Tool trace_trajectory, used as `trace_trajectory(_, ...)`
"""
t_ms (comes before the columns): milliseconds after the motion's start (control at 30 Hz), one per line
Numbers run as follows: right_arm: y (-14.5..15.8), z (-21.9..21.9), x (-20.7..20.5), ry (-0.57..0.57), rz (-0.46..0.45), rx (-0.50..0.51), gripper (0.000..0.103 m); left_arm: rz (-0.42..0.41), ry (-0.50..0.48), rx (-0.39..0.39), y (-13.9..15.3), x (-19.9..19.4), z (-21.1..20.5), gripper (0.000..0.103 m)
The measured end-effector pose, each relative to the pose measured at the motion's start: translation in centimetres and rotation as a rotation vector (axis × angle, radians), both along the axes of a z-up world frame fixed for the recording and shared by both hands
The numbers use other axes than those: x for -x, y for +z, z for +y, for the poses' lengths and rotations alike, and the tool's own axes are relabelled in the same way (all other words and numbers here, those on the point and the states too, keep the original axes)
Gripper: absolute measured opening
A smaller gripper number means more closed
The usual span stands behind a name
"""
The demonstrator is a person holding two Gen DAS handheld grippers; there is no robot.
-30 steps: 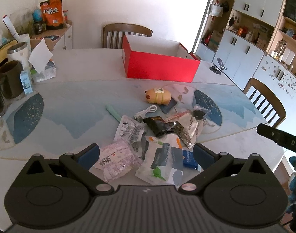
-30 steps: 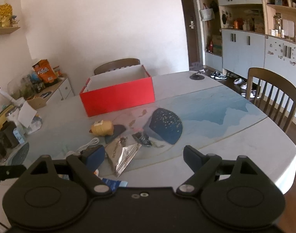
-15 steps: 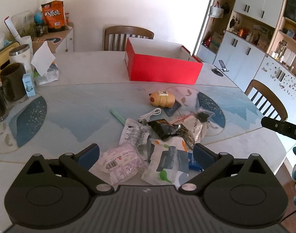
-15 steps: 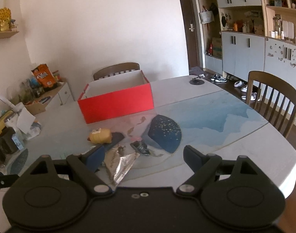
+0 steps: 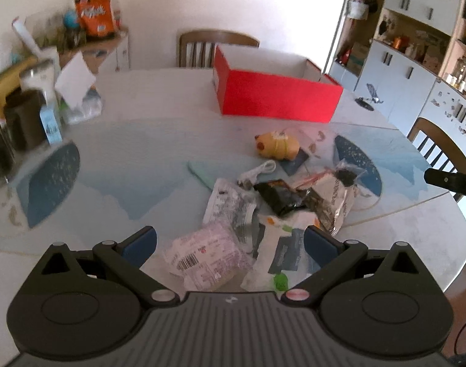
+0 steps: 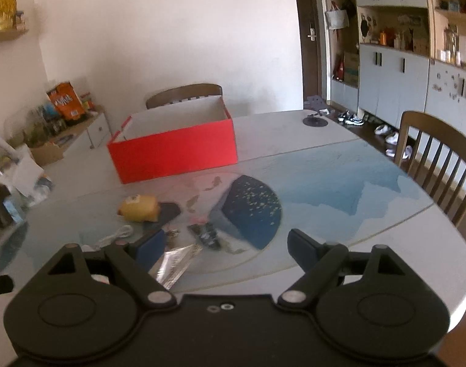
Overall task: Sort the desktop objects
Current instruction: 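Move the left tool toward the pink-white snack bag while the right tool approaches the small clear bag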
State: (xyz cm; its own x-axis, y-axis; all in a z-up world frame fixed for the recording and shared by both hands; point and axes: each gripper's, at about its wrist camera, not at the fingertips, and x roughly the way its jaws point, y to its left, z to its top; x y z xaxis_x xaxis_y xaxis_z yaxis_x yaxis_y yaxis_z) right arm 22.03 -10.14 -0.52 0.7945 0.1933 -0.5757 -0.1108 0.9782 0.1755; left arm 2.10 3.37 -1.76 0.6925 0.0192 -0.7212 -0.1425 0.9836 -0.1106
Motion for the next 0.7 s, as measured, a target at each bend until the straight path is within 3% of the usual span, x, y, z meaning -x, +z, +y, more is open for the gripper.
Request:
trace_trajectory(300,-2.9,0.4,-4.3,0.082,0.054,0.056,0.086,0.079,0.074,-0.041,-2.6,-1.6,-0.2,0.103)
trace_trajectory(700,-5.5,1.7,-9.7,0.164,0.105,0.108,0.085,0.158,0.191,-0.04,-4.7,-3.1,0.1,0.103)
